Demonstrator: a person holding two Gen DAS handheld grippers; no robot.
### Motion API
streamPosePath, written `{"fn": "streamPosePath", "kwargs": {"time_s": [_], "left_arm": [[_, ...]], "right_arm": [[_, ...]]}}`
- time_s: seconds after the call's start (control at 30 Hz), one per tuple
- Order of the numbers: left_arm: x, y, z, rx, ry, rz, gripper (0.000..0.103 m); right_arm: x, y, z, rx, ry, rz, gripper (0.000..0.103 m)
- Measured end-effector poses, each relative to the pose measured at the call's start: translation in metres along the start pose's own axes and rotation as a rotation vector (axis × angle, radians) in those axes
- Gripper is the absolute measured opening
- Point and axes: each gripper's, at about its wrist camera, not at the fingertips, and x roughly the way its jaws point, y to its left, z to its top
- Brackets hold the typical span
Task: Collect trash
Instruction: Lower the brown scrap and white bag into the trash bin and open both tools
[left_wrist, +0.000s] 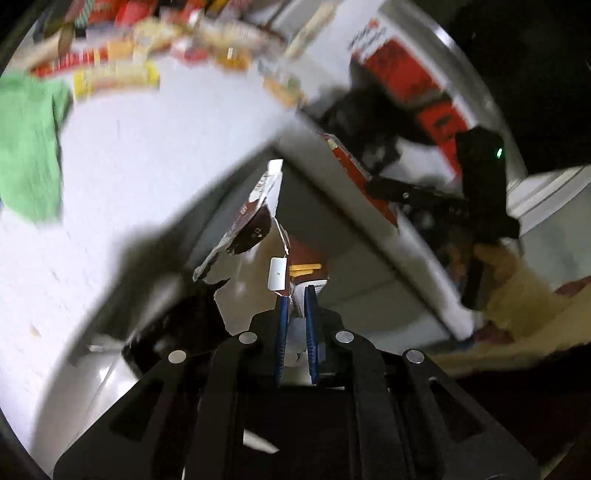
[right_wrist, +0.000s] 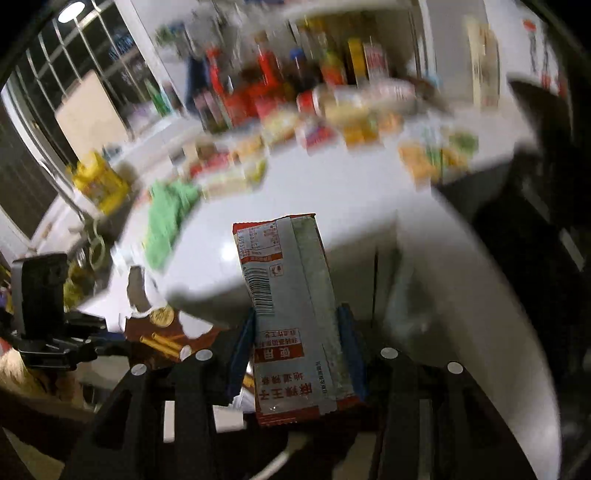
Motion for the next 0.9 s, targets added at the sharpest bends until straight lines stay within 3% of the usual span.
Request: {"fn": "streamPosePath", "kwargs": {"time_s": [0.13, 0.27, 0.33, 0.37, 0.4, 0.47, 0.5, 0.7, 0.9], "left_arm": [[0.044, 0.019, -0.026, -0.011, 0.087, 0.058, 0.009], [0.088, 0.044, -0.045, -0.026, 0.157, 0.119, 0.009], [0.109, 0.058, -0.050, -0.067, 0.214, 0.131, 0.011], [0.118, 0.064, -0.052, -0.088, 0.238, 0.158, 0.026], [0.124, 0.070, -0.055, -0.112, 0.254, 0.155, 0.059], [0.126, 0.078, -0.058, -0.153, 0.238, 0.167, 0.088], [0.123, 0.080, -0.057, -0.163, 0.221, 0.145, 0.088], [0.107, 0.075, -0.055, -0.191, 0.228, 0.074, 0.088], [0.067, 0.006, -0.029, -0.011, 0.159, 0.020, 0.088]], "right_arm": [[0.052, -0.014, -0.048, 0.031, 0.156, -0.006, 0.045], [0.102, -0.024, -0.078, 0.052, 0.259, -0.004, 0.046], [0.126, -0.028, -0.089, 0.049, 0.300, -0.019, 0.054], [0.137, -0.030, -0.094, 0.056, 0.323, -0.025, 0.077], [0.148, -0.033, -0.098, 0.063, 0.359, -0.051, 0.087], [0.154, -0.032, -0.100, 0.052, 0.363, -0.088, 0.094], [0.155, -0.032, -0.100, 0.048, 0.369, -0.099, 0.098], [0.137, -0.034, -0.093, 0.068, 0.330, -0.097, 0.098], [0.087, -0.017, -0.062, 0.037, 0.206, -0.107, 0.098]]}}
